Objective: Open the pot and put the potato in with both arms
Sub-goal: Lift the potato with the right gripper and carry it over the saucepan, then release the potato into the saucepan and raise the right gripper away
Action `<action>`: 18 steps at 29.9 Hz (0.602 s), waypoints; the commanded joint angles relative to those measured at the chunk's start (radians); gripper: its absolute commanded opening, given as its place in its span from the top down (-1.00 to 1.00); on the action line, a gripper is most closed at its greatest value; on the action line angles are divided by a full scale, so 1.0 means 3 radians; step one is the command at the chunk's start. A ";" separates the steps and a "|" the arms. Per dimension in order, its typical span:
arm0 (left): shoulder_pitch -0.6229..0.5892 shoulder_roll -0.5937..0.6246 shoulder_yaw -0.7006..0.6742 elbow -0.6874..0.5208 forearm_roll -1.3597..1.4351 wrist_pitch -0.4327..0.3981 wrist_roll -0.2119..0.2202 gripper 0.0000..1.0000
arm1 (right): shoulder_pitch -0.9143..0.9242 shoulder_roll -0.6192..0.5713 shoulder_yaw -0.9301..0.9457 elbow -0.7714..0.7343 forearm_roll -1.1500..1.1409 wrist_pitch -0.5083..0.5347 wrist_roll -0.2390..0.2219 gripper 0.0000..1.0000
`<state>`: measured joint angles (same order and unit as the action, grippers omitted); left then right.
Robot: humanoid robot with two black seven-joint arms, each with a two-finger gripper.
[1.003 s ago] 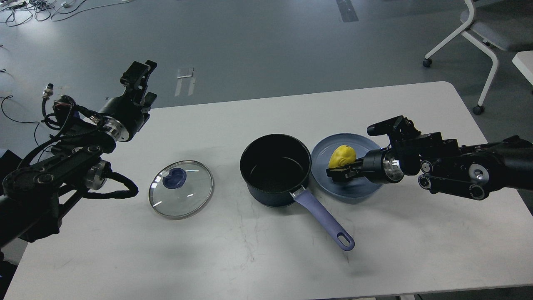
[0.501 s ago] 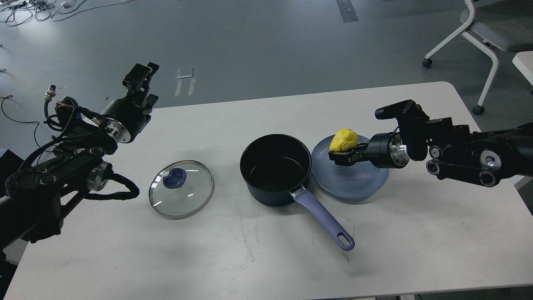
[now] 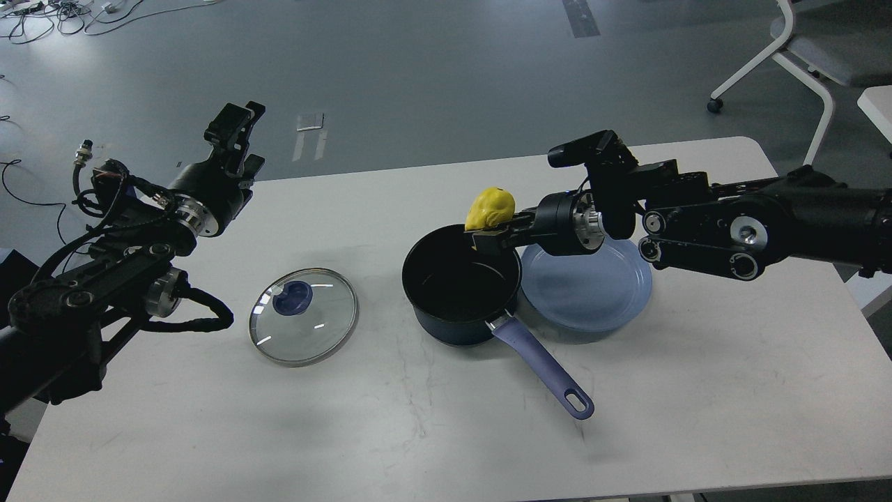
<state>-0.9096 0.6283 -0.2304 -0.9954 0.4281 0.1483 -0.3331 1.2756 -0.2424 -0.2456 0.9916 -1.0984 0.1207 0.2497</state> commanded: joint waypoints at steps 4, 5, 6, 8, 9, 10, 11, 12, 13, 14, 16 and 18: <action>0.0005 0.0022 -0.0004 0.0000 0.0000 0.0012 0.0001 -0.96 | 0.0018 0.0189 -0.0035 -0.0115 0.0097 0.0017 -0.0045 -1.00; 0.0005 0.0022 0.0001 0.0000 0.0000 0.0012 0.0001 -0.96 | 0.0018 0.0189 -0.0030 -0.0115 0.0097 0.0017 -0.0045 -1.00; 0.0005 0.0022 0.0001 0.0000 0.0000 0.0012 0.0001 -0.96 | 0.0018 0.0189 -0.0030 -0.0115 0.0097 0.0017 -0.0045 -1.00; 0.0005 0.0022 0.0016 0.0000 0.0005 0.0012 0.0001 -0.96 | 0.0018 0.0184 -0.0030 -0.0120 0.0113 0.0017 -0.0045 -1.00; 0.0005 0.0022 0.0016 0.0000 0.0005 0.0012 0.0001 -0.96 | 0.0023 0.0169 -0.0030 -0.0115 0.0113 0.0017 -0.0045 -1.00; 0.0005 0.0007 0.0011 0.0005 0.0000 0.0012 0.0001 -0.96 | 0.0023 0.0159 -0.0020 -0.0105 0.0118 0.0017 -0.0040 -1.00; 0.0005 -0.0003 0.0011 0.0010 0.0000 0.0012 -0.0004 -0.96 | 0.0023 0.0148 -0.0020 -0.0100 0.0118 0.0017 -0.0040 -1.00; 0.0005 -0.0013 -0.0009 0.0015 -0.0006 0.0012 0.0001 -0.96 | 0.0023 0.0138 -0.0005 -0.0099 0.0138 0.0017 -0.0040 -1.00; 0.0005 -0.0013 -0.0009 0.0015 -0.0006 0.0007 0.0006 -0.96 | 0.0023 0.0128 0.0016 -0.0099 0.0153 0.0012 -0.0040 -1.00; 0.0000 -0.0018 -0.0014 0.0015 -0.0006 0.0007 0.0006 -0.96 | 0.0018 0.0118 0.0031 -0.0099 0.0169 0.0002 -0.0040 -1.00; 0.0000 -0.0059 -0.0025 0.0015 -0.0036 0.0007 0.0006 -0.96 | 0.0023 0.0102 0.0184 -0.0125 0.0271 -0.0049 -0.0040 -1.00; 0.0000 -0.0059 -0.0045 0.0015 -0.0067 -0.0034 0.0016 -0.96 | 0.0023 0.0042 0.0453 -0.0186 0.0454 -0.0050 -0.0045 -1.00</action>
<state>-0.9083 0.6147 -0.2361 -0.9912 0.4204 0.1495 -0.3313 1.2826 -0.2100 -0.2027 0.9568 -1.0252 0.1115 0.2377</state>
